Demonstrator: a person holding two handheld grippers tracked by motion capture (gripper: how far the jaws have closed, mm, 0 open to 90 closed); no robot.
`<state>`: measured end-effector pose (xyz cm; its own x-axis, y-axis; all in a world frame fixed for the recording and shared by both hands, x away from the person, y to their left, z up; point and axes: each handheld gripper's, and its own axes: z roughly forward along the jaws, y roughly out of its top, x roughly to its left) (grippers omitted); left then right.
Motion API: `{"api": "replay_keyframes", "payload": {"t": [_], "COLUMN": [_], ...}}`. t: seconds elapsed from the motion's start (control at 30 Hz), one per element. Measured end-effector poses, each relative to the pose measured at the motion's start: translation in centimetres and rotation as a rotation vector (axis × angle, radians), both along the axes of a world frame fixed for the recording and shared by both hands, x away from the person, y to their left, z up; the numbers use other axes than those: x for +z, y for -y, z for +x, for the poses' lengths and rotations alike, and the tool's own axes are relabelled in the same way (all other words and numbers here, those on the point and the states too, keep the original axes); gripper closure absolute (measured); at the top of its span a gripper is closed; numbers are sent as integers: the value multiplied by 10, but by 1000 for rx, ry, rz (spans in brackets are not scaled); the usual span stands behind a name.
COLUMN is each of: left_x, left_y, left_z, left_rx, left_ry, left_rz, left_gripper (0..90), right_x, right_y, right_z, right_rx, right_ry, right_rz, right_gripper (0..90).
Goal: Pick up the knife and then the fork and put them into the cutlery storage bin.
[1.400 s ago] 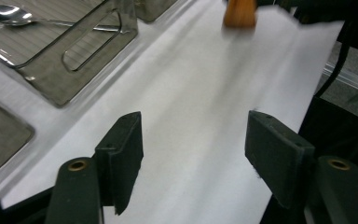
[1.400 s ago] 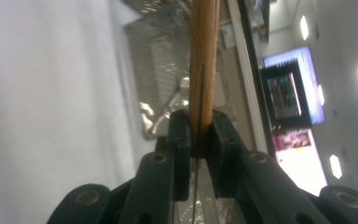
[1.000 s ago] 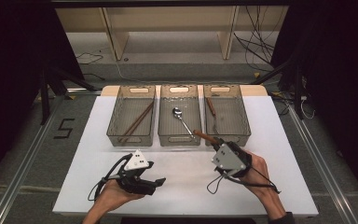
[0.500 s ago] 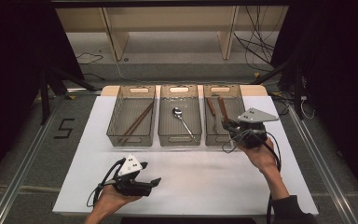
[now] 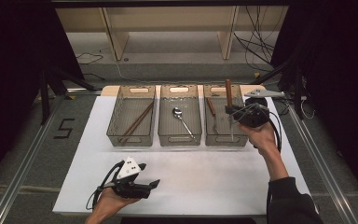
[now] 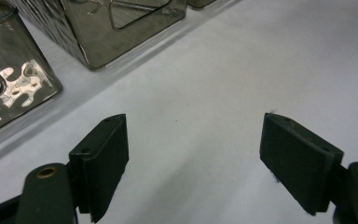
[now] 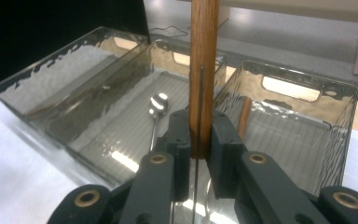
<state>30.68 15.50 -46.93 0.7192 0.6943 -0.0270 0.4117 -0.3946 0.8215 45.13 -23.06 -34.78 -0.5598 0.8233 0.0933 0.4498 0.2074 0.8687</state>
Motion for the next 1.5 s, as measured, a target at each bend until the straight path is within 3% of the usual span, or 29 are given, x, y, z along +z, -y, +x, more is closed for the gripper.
{"api": "replay_keyframes", "payload": {"t": [0.33, 0.8, 1.17, 1.5], "left_x": [-2, -4, -3, -4], "left_y": [-4, -6, -8, -8], "left_z": [-1, -1, -1, -1], "left_rx": [11, 14, 17, 19], "left_ry": [14, 11, 20, 19], "left_rz": [-28, -42, -81, -77], "left_gripper": [229, 217, 211, 212], "right_x": [-1, -26, -41, -53], "right_y": [2, 3, 1, -2], "right_z": [30, 63, 70, 73], "right_rx": [-67, -162, -186, -196], "right_ry": [-40, -126, -186, -228], "right_rz": [-2, -34, -29, -33], "right_gripper": [810, 810, 808, 804]}}
